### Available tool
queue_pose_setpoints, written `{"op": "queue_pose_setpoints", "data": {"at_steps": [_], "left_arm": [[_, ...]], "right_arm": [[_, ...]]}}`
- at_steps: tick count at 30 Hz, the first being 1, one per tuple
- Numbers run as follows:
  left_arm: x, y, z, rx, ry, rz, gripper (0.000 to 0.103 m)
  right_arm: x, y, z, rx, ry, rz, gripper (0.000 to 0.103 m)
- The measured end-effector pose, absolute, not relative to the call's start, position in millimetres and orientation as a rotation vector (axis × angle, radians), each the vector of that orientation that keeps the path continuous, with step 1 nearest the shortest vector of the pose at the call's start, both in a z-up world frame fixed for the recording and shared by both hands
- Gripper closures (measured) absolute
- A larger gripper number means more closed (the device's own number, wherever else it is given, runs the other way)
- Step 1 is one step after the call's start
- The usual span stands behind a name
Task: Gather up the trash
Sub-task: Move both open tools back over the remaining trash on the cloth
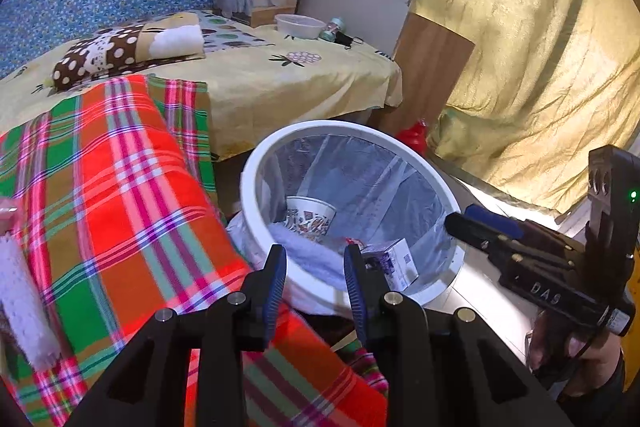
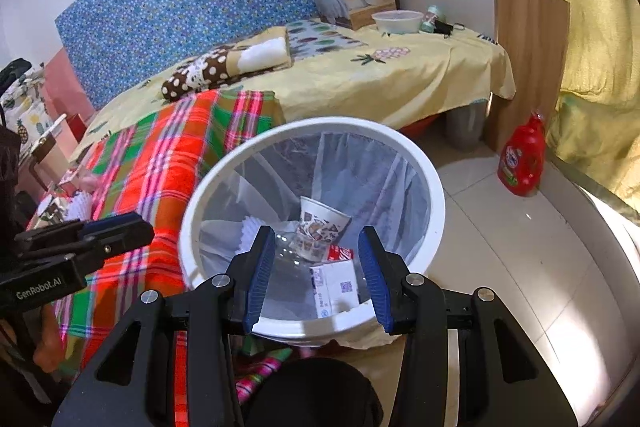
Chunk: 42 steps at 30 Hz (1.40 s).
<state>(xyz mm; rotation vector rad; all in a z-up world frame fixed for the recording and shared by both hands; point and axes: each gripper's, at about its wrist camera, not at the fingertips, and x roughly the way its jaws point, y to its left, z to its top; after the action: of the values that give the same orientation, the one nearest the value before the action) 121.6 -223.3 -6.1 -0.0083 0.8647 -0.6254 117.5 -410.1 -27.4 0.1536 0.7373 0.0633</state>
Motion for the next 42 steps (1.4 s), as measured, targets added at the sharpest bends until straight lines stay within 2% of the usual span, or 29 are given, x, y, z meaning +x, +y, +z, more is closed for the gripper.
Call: {"op": "queue_pose_setpoints", "data": {"at_steps": [25, 42], "left_arm": [[65, -117, 12, -0.110, 0.785, -0.401, 0.073], [28, -33, 9, -0.161, 0.763, -0.217, 0.073]], "right_arm": [[93, -324, -17, 0.070, 0.685, 0.314, 0.057], [90, -271, -16, 0.044, 0.715, 0.447, 0.057]]}}
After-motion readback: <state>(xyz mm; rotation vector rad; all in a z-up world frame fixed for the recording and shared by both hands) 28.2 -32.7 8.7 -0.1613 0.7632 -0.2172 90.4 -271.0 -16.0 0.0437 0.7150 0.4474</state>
